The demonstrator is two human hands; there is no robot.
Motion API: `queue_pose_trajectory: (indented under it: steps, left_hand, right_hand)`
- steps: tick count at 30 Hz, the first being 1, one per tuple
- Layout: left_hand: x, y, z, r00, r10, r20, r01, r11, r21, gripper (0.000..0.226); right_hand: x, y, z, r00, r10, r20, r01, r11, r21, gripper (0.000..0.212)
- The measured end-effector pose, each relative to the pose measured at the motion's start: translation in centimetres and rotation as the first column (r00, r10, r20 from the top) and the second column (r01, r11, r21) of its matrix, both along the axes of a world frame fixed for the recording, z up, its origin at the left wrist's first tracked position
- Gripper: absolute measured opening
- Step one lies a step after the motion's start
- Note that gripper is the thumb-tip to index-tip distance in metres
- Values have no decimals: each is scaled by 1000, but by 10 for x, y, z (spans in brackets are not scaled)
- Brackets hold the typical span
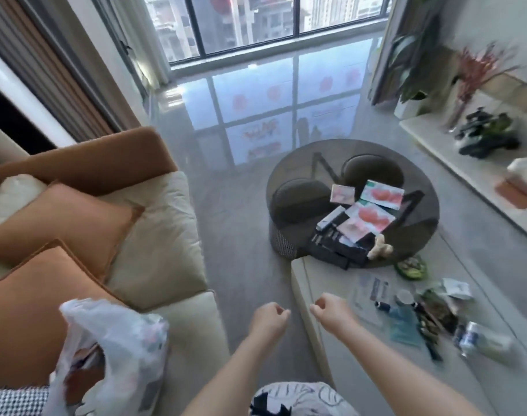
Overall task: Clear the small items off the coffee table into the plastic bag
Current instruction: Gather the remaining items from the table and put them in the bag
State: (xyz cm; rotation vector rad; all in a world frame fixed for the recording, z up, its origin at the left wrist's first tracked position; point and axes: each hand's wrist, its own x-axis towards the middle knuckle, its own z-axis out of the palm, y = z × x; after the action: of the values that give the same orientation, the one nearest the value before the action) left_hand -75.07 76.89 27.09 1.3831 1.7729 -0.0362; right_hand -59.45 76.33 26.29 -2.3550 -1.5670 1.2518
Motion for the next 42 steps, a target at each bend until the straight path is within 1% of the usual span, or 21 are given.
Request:
queue_pose_trajectory:
  steps: [6, 9, 12, 16, 20, 23, 25, 28, 32, 36, 38, 40, 42]
  left_hand:
    - [99, -4, -16, 986, -163, -17, 163, 986, -39, 32]
    - [137, -6, -23, 974, -224, -12, 223, 973, -65, 29]
    - [168, -4, -30, 956, -293, -20, 291, 954, -69, 29]
    - [204, 5, -46, 941, -338, -22, 335, 938, -91, 29]
    - [242, 18, -72, 919, -394, -20, 391, 915, -100, 27]
    - [273, 27, -101, 899, -438, -7, 435, 895, -98, 21]
    - [291, 31, -126, 890, -456, -3, 454, 886, -94, 17]
    - [315, 37, -169, 878, -478, -30, 475, 877, -74, 16]
    - [342, 50, -225, 831, -551, -79, 551, 834, -14, 21]
    - [362, 65, -279, 798, -588, -128, 597, 802, 35, 26]
    - [371, 71, -303, 773, -614, -159, 627, 777, 46, 27]
    - [377, 75, -325, 767, -619, -170, 634, 771, 54, 26]
    - [381, 77, -344, 760, -623, -185, 640, 767, 45, 27]
  right_hand:
    - [111, -32, -20, 979, -205, 3, 205, 978, -29, 35]
    - [153, -44, -28, 952, -305, -7, 304, 952, -46, 33]
    - [185, -53, -39, 925, -381, -17, 379, 922, -75, 28]
    - [218, -58, -56, 882, -471, -22, 468, 880, -87, 33]
    - [247, -61, -80, 830, -557, -16, 552, 826, -114, 31]
    - [267, -64, -109, 781, -624, 4, 619, 774, -128, 31]
    - [278, -67, -134, 747, -665, 11, 660, 739, -136, 35]
    - [293, -69, -177, 705, -708, 32, 704, 693, -154, 39]
    - [313, -62, -232, 674, -736, 66, 735, 657, -168, 38]
    - [325, -50, -283, 671, -738, 78, 740, 657, -146, 42]
    - [332, -45, -306, 683, -721, 119, 731, 670, -130, 43]
    - [337, -40, -325, 686, -709, 165, 727, 676, -120, 46]
    - [340, -37, -341, 672, -711, 209, 738, 667, -103, 49]
